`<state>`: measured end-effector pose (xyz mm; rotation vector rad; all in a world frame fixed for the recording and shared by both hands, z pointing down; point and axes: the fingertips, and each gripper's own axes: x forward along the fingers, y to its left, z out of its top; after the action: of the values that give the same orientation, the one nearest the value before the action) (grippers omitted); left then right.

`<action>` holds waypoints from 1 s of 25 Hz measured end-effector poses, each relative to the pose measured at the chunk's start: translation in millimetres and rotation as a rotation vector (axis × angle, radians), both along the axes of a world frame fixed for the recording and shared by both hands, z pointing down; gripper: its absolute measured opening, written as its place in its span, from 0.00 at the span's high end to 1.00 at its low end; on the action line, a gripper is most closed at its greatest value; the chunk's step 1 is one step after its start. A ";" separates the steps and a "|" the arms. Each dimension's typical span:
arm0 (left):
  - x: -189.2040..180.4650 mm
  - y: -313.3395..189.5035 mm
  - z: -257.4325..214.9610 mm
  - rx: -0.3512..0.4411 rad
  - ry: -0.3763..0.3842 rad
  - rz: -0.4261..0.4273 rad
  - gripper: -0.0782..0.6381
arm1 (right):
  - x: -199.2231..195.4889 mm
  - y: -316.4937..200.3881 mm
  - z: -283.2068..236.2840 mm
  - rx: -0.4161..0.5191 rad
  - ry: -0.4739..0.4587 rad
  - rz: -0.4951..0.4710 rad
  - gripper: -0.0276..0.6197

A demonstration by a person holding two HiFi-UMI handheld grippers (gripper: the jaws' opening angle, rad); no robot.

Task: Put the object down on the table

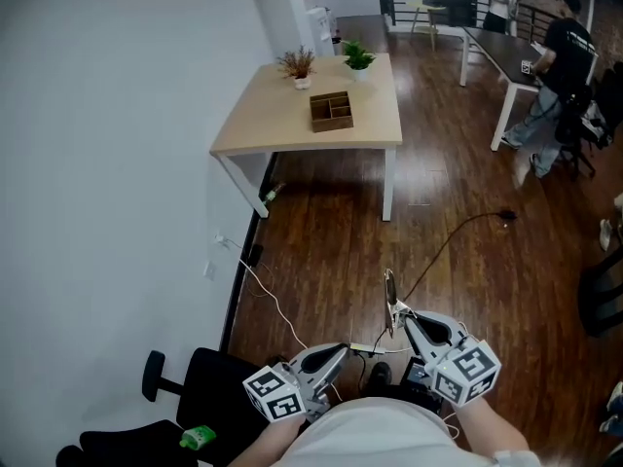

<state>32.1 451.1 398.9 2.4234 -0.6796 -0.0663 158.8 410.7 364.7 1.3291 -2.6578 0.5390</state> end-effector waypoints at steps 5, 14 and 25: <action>14.1 -17.1 -9.7 0.024 -0.015 -0.035 0.89 | 10.4 -20.8 3.9 -0.007 -0.011 -0.051 0.93; 6.1 -30.0 -7.3 0.000 -0.058 -0.113 0.89 | 12.8 -40.4 14.4 -0.021 -0.051 -0.090 0.93; 6.6 -70.7 -2.3 0.018 -0.057 -0.044 0.89 | 13.0 -74.7 18.6 -0.012 -0.035 -0.040 0.93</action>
<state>38.8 380.5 396.6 2.4355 -0.7614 -0.0218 171.8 336.0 383.3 1.2725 -2.6982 0.5784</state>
